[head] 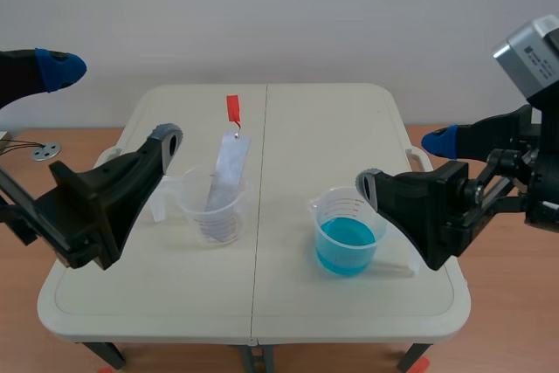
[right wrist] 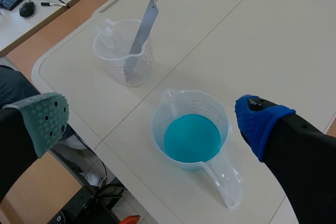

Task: Hold the metal plate by the orange handle, dip it into the blue solution, take it out and point at it, then put the plate back in the beaker on the left.
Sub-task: 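Return to the home posture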

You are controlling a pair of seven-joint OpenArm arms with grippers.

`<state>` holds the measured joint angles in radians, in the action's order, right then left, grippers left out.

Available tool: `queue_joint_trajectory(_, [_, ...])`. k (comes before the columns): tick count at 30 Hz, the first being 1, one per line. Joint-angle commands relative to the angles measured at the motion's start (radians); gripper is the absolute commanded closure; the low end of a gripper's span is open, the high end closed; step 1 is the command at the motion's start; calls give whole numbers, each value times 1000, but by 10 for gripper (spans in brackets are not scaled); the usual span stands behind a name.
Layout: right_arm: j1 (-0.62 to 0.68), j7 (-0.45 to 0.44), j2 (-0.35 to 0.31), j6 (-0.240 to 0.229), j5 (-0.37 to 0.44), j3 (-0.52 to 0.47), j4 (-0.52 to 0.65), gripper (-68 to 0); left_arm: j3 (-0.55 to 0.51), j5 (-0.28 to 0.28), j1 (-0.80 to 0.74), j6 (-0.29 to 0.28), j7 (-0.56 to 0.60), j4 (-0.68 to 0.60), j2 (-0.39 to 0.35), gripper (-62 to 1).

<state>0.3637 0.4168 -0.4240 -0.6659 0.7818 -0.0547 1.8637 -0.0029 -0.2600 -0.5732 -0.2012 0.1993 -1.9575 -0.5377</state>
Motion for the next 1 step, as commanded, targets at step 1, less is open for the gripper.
queue_joint_trajectory(1, [-9,-12,-10,3,7,-4,9,-663,3,-10,-3,5,18,-3,-6,-623])
